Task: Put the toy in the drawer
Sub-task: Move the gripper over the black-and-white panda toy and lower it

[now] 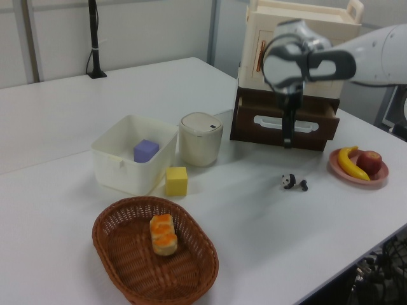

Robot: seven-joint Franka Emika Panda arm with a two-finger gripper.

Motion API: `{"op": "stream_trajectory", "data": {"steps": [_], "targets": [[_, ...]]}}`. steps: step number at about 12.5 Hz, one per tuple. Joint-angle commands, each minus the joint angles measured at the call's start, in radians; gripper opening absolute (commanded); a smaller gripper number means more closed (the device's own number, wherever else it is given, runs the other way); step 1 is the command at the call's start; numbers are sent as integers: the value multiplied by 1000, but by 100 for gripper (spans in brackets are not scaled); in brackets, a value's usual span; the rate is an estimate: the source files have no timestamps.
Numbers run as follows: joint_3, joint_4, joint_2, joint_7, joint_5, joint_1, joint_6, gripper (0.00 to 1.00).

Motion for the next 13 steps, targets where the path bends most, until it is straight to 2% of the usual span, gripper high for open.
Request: {"op": "stream_trajectory", "data": {"steps": [1, 4, 5, 8, 13], "targets": [[0, -223, -52, -39, -94, 12, 222, 97], [0, -322, -62, -42, -140, 10, 351, 97], [0, -326, -71, -44, -140, 10, 362, 97], [0, -325, -170, -85, -125, -10, 348, 97], [0, -340, -200, -136, -117, -17, 299, 97]]}}
